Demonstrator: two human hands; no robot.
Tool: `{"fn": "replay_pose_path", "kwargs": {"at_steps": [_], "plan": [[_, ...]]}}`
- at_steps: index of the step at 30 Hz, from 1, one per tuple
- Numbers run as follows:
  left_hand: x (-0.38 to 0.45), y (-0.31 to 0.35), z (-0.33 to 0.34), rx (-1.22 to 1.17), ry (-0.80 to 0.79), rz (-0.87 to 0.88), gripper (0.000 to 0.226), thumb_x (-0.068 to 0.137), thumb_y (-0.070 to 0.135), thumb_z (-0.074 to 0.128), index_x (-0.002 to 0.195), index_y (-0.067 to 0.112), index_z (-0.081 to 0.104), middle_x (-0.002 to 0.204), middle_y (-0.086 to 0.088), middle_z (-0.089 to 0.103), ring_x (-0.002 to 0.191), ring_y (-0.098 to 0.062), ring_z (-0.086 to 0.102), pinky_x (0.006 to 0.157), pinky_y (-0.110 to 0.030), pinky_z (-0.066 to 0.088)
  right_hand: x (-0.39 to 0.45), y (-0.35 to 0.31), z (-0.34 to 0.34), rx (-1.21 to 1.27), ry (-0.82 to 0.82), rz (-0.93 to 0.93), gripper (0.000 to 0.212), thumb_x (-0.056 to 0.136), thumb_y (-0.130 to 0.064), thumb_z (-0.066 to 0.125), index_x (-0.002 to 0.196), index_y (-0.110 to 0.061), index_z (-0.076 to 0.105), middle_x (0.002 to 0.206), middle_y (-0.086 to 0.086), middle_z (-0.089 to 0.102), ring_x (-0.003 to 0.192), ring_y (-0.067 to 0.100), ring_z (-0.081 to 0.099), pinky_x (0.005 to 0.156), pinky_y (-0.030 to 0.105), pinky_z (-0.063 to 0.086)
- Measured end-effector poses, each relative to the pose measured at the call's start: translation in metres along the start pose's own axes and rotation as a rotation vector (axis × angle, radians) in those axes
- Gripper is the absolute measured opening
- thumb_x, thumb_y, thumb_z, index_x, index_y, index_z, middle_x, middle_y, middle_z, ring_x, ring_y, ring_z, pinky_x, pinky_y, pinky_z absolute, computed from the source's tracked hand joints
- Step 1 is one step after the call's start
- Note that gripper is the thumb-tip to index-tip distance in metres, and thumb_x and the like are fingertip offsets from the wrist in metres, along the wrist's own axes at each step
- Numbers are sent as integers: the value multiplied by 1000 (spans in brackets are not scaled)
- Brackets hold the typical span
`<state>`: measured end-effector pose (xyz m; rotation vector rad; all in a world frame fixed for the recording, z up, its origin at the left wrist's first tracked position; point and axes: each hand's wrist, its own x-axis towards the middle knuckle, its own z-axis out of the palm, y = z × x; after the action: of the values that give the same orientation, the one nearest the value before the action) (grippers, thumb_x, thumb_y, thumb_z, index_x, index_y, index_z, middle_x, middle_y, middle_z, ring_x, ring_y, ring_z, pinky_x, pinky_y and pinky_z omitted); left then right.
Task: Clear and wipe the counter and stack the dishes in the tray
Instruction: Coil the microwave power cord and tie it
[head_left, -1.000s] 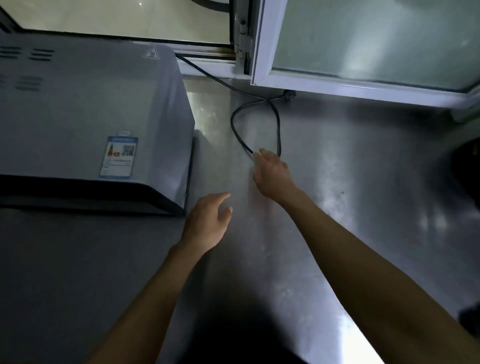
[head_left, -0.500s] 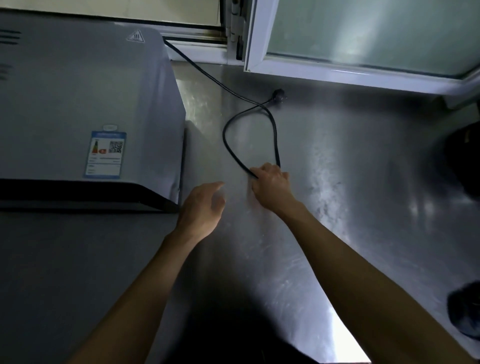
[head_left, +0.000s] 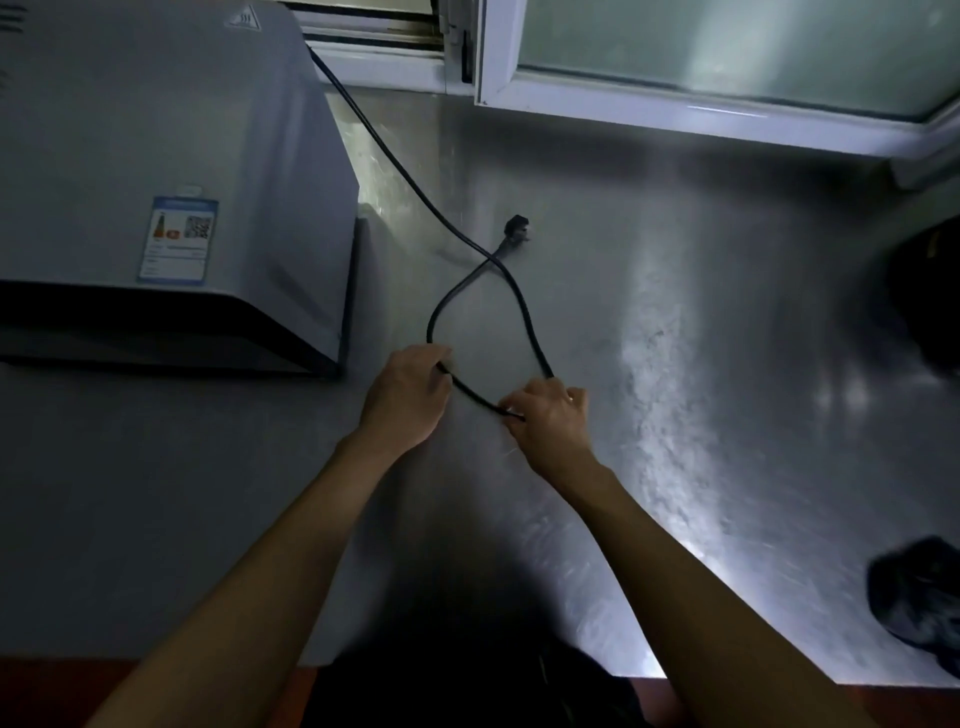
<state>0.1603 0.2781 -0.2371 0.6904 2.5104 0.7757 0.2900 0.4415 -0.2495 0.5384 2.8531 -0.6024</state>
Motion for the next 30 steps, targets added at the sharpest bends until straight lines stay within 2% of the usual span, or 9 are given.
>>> {"fn": "replay_pose_path", "kwargs": {"at_steps": [3, 7, 10, 12, 15, 18, 21, 28, 30], "plan": [[-4, -3, 9, 60, -46, 52, 38, 96, 17, 53, 134, 15, 57, 141, -6, 53, 131, -24, 44, 112, -38, 36, -9, 4, -3, 20, 86, 2, 12, 92, -23, 62, 97, -23, 74, 94, 0, 66, 96, 26, 57, 87, 44, 32], [-5, 5, 12, 240, -27, 215, 36, 90, 16, 56, 126, 16, 58, 137, -3, 52, 127, -28, 43, 98, -49, 45, -16, 5, -22, 114, 203, -21, 17, 95, -26, 53, 98, -23, 70, 93, -4, 69, 92, 22, 61, 90, 45, 36], [-3, 15, 11, 263, -9, 240, 34, 91, 17, 59, 125, 14, 60, 138, -5, 53, 133, -29, 41, 101, -51, 44, -20, 0, -45, 157, 283, -74, 18, 97, -25, 52, 98, -21, 69, 91, -4, 69, 88, 23, 60, 88, 46, 39], [0, 21, 10, 224, 31, 280, 25, 92, 17, 62, 116, 13, 64, 128, -6, 61, 126, -29, 48, 97, -53, 47, -22, -1, -60, 167, 343, -117, 14, 98, -22, 55, 99, -20, 69, 91, -4, 68, 87, 23, 59, 86, 46, 40], [5, 25, 3, 182, 97, 315, 12, 95, 21, 61, 105, 17, 66, 106, -2, 67, 102, -25, 59, 81, -50, 51, -25, 0, -84, 186, 400, -166, 11, 98, -19, 58, 101, -19, 69, 92, -3, 67, 89, 24, 58, 86, 47, 41], [2, 31, -9, 182, 148, 368, 17, 97, 26, 53, 97, 15, 65, 93, -4, 67, 86, -28, 60, 71, -46, 50, -27, 4, -105, 183, 433, -189, 14, 99, -21, 56, 101, -19, 70, 92, -2, 67, 90, 25, 58, 87, 47, 41], [-6, 41, -24, 174, 238, 418, 28, 99, 32, 46, 91, 13, 64, 83, -6, 64, 78, -30, 57, 67, -42, 47, -28, 9, -119, 170, 461, -213, 17, 99, -23, 54, 101, -18, 70, 92, -1, 67, 89, 27, 59, 86, 48, 42], [-23, 64, -49, 171, 360, 469, 51, 104, 46, 31, 98, 12, 69, 80, -4, 69, 70, -30, 58, 64, -41, 45, -31, 14, -138, 197, 492, -303, 21, 101, -25, 53, 113, -18, 69, 100, 0, 66, 96, 25, 57, 87, 42, 41], [-26, 74, -58, 166, 379, 483, 48, 103, 44, 33, 103, 13, 69, 84, -3, 69, 73, -29, 59, 65, -39, 43, -29, 17, -146, 183, 498, -334, 22, 100, -23, 56, 118, -18, 67, 106, 1, 66, 100, 24, 56, 88, 41, 42]]}}
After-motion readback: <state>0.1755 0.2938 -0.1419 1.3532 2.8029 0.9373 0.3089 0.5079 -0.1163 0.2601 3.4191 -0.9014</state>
